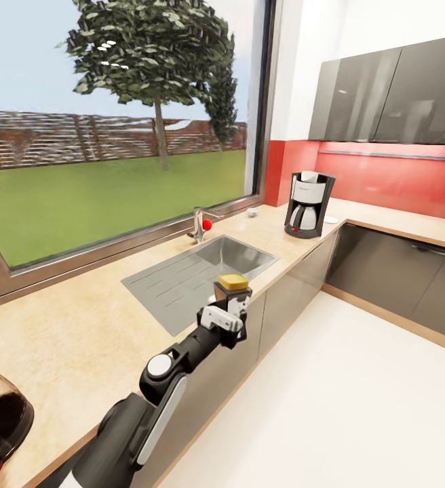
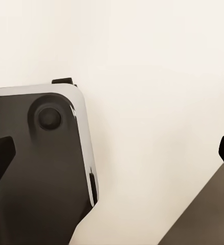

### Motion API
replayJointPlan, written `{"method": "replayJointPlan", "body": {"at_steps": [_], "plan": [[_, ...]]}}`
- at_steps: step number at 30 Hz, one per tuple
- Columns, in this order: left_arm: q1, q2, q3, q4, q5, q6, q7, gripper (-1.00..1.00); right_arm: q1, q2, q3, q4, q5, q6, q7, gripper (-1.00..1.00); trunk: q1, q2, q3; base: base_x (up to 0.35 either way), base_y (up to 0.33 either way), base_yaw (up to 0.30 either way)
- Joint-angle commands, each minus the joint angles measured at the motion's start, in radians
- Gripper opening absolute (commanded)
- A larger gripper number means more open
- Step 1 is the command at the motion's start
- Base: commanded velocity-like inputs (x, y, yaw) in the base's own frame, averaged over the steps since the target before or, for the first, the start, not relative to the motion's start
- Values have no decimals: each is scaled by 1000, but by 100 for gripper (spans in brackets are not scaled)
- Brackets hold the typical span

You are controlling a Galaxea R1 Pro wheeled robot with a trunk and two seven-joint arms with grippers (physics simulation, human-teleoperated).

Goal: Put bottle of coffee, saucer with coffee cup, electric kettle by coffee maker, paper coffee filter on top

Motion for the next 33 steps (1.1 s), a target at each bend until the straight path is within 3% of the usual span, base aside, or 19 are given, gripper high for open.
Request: {"method": "replayJointPlan", "body": {"at_steps": [1,12,23,33], "plan": [[0,0,-1,-2,8,8,0,-100,-1,0,-7,0,10,-3,-1,100,1,-2,-2,0,0,0],[2,4,1,-2,6,6,-2,-100,-1,0,-7,2,10,-3,-2,100,1,-2,-2,43,0,0],[2,4,1,8,5,6,0,-100,-1,1,-4,2,10,-2,-1,100,1,-2,-2,306,-7,0],[2,4,7,10,3,6,1,-100,-1,8,-4,-3,9,-2,2,100,1,-2,-2,257,-164,0]]}}
